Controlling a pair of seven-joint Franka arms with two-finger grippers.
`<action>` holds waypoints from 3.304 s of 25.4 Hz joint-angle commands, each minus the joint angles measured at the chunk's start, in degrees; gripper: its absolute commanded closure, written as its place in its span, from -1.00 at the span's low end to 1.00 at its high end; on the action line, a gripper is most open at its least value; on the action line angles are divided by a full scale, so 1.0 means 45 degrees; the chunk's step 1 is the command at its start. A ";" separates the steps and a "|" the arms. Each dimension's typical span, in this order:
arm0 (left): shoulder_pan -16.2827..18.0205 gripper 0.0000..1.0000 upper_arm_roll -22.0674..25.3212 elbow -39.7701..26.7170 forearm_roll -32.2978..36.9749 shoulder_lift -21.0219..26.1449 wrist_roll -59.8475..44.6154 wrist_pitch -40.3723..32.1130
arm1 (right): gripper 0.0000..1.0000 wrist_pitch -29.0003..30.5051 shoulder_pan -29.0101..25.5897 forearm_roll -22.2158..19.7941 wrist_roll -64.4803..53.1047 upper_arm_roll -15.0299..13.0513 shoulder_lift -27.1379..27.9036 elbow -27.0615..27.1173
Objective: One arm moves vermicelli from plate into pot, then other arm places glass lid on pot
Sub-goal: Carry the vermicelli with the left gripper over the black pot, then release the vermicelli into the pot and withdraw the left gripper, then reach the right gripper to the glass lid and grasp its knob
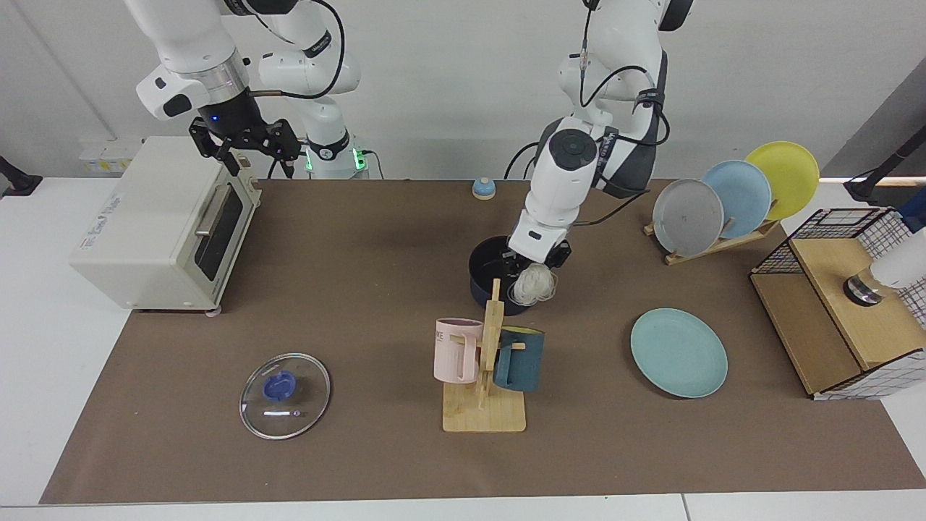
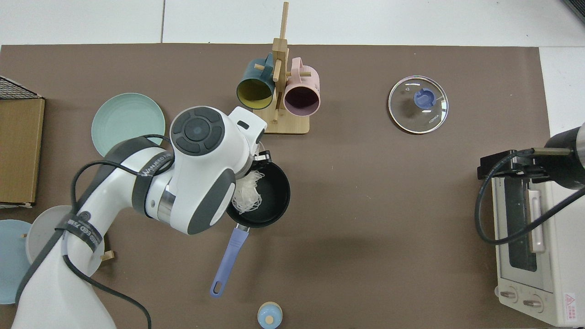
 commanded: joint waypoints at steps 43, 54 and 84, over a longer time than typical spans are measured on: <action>0.5042 -1.00 0.0579 0.0158 0.0637 -0.1701 1.0590 0.0079 | -0.99 -0.0103 -0.0396 -0.0142 -0.0284 0.0078 0.0084 0.0213; 0.5531 -1.00 0.0579 0.2424 0.0795 -0.1955 0.9186 -0.4278 | -0.98 -0.0279 -0.0260 -0.0416 -0.0343 0.0137 0.4883 0.5131; 0.5298 -1.00 0.0656 0.2366 0.0541 -0.3185 0.9476 -0.5217 | -1.00 0.6713 -0.0514 -0.0514 -0.1417 0.0156 0.9478 0.4432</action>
